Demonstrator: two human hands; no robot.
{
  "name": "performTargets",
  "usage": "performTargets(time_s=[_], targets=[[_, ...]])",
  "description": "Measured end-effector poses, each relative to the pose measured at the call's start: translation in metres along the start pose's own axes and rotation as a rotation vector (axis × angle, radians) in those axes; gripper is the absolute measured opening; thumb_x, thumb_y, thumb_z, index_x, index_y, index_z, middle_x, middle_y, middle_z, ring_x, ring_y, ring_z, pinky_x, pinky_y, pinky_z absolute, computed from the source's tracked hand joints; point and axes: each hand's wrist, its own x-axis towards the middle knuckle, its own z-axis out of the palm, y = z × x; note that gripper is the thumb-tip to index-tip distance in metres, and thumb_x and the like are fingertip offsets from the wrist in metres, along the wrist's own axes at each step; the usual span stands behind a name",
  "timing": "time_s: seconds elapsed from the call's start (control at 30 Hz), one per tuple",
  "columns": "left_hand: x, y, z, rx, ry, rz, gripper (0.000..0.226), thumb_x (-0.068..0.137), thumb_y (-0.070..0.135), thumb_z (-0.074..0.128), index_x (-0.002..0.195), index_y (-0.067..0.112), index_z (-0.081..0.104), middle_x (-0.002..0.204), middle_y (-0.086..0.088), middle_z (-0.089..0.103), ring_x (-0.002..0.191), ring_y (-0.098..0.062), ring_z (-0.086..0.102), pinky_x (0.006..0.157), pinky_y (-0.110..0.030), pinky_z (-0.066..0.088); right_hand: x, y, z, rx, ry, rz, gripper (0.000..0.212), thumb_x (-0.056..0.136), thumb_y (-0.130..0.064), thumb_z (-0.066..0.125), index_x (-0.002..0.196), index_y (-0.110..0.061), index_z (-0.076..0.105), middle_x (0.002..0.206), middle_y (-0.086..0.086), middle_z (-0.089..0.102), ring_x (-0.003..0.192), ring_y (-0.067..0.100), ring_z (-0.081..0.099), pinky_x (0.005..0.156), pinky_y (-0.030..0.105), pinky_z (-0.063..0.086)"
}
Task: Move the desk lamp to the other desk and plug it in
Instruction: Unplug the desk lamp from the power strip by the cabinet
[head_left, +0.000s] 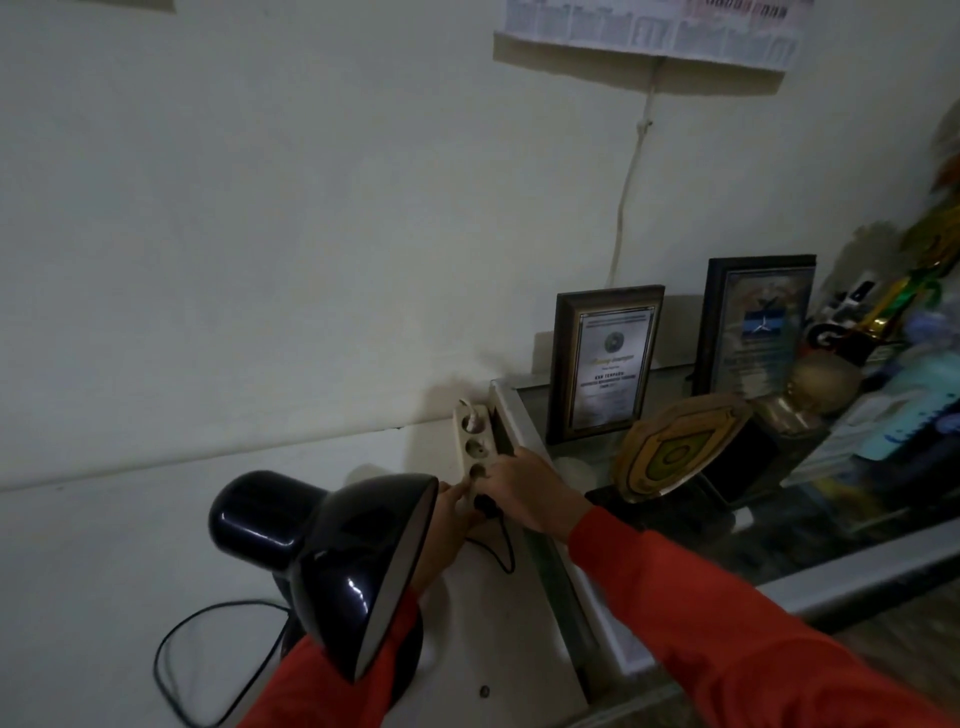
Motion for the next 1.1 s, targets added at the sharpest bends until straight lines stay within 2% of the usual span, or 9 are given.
performTargets(time_s=[0.07,0.2,0.3,0.57,0.77,0.87,0.93,1.0,1.1], targets=[[0.002,-0.002,0.002,0.049,-0.028,0.007,0.044,0.097,0.004,0.044,0.137,-0.007,0.032,0.141,-0.027,0.041,0.129,-0.034,0.043,0.093,-0.012,0.032,-0.001,-0.001,-0.001,0.009,0.005,-0.004,0.020,0.093,-0.019,0.052,0.105,-0.007,0.063,0.108,0.016,0.068,0.100,0.032,0.062,0.091,0.045,0.046],[-0.004,0.007,0.002,-0.009,0.023,0.045,0.037,0.094,-0.004,0.045,0.131,-0.012,0.041,0.138,-0.033,0.043,0.128,-0.043,0.042,0.062,0.006,0.039,-0.005,0.006,-0.008,-0.054,-0.003,0.048,0.024,0.096,-0.016,0.049,0.117,-0.006,0.053,0.096,0.017,0.070,0.085,0.034,0.067,0.087,0.046,0.048],[0.003,-0.005,0.007,-0.015,0.027,-0.005,0.041,0.095,0.006,0.049,0.134,-0.005,0.040,0.138,-0.026,0.045,0.126,-0.035,0.045,0.083,-0.008,0.039,-0.012,0.010,-0.012,-0.027,-0.022,0.087,0.022,0.094,-0.011,0.049,0.114,-0.007,0.053,0.099,0.015,0.068,0.089,0.033,0.064,0.089,0.043,0.046],[0.000,-0.026,0.004,0.181,0.234,0.158,0.043,0.091,0.022,0.056,0.132,0.013,0.049,0.123,-0.009,0.055,0.111,-0.021,0.054,0.094,-0.024,0.037,-0.044,-0.009,-0.019,0.253,0.437,0.173,0.018,0.069,-0.003,0.072,0.085,-0.006,0.064,0.084,0.014,0.063,0.074,0.030,0.060,0.061,0.039,0.051],[-0.028,-0.029,-0.002,0.166,0.318,0.285,0.034,0.085,0.015,0.063,0.118,0.011,0.062,0.112,-0.008,0.062,0.103,-0.022,0.059,0.092,-0.035,0.049,-0.071,-0.038,-0.015,0.554,0.701,0.338,0.026,0.080,-0.013,0.073,0.104,-0.007,0.066,0.093,0.011,0.066,0.083,0.024,0.064,0.069,0.030,0.056],[-0.052,-0.027,-0.001,0.146,0.337,0.315,0.030,0.086,0.007,0.061,0.116,0.004,0.063,0.110,-0.015,0.062,0.102,-0.023,0.058,0.089,-0.032,0.049,-0.083,-0.054,-0.010,0.726,0.811,0.407,0.026,0.082,-0.016,0.072,0.107,-0.011,0.068,0.095,0.008,0.066,0.086,0.018,0.064,0.073,0.025,0.055],[-0.069,-0.028,0.000,0.099,0.328,0.312,0.028,0.088,0.001,0.057,0.116,0.000,0.061,0.110,-0.017,0.059,0.102,-0.017,0.055,0.087,-0.017,0.044,-0.091,-0.064,-0.008,0.835,0.857,0.435,0.025,0.083,-0.018,0.070,0.107,-0.016,0.067,0.095,0.000,0.063,0.088,0.008,0.060,0.077,0.017,0.053],[-0.090,-0.030,0.001,0.073,0.324,0.334,0.028,0.090,0.002,0.054,0.117,0.003,0.060,0.113,-0.011,0.057,0.096,-0.007,0.054,0.082,-0.007,0.041,-0.099,-0.074,-0.007,0.904,0.890,0.454,0.027,0.083,-0.012,0.070,0.108,-0.019,0.066,0.094,-0.005,0.060,0.088,-0.001,0.056,0.081,0.005,0.046],[-0.117,-0.038,0.002,0.104,0.367,0.321,0.028,0.090,0.010,0.052,0.116,0.013,0.061,0.112,0.007,0.056,0.096,-0.004,0.056,0.089,-0.013,0.043,-0.106,-0.085,-0.009,0.975,0.899,0.477,0.026,0.084,-0.009,0.066,0.107,-0.021,0.064,0.089,-0.007,0.060,0.086,-0.005,0.054,0.078,0.002,0.043]])
